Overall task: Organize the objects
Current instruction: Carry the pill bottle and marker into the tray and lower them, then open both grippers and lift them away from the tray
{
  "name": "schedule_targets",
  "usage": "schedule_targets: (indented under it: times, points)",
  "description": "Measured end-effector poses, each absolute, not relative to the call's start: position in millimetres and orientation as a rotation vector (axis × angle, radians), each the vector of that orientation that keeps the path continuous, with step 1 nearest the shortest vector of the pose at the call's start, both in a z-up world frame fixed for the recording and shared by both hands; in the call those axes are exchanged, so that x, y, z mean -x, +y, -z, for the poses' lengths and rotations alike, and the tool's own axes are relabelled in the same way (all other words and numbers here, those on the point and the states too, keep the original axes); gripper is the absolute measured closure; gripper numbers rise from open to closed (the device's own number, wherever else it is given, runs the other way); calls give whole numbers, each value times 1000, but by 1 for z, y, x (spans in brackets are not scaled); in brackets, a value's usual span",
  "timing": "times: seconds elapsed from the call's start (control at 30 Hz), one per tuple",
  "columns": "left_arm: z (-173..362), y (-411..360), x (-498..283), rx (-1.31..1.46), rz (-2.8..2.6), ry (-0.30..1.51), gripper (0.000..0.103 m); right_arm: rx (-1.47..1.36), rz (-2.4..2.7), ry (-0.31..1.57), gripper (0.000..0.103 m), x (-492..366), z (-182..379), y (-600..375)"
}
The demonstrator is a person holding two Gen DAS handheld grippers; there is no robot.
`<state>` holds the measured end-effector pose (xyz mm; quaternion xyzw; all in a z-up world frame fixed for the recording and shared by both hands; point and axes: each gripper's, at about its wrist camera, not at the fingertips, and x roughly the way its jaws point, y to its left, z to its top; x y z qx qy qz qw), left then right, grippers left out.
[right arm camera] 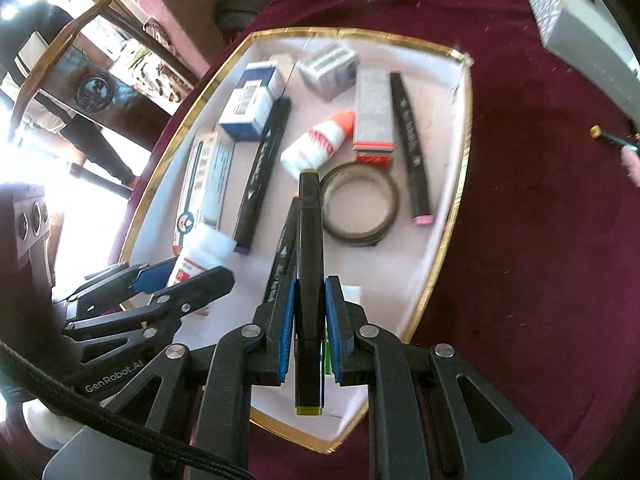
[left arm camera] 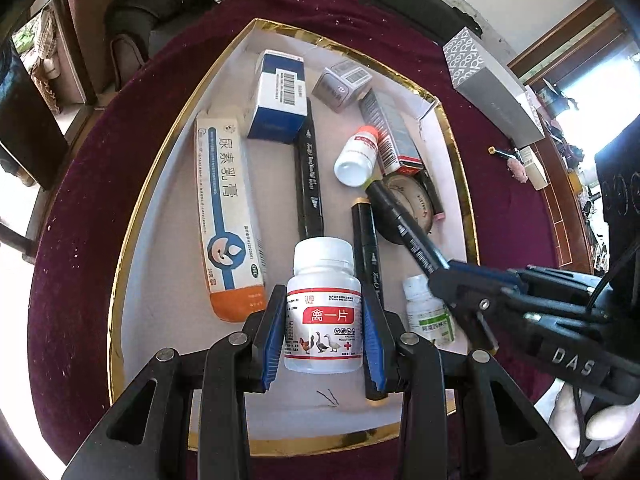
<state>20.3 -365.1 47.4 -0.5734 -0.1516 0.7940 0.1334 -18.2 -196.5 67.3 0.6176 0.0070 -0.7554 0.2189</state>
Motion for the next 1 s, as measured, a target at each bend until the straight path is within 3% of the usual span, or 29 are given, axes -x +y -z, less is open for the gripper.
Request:
schedule_targets:
  times: [1.0]
  points:
    - [-39,-351,-12,1715,-2189,-297,72,-1886,2060,-1,90,28,-39,-205]
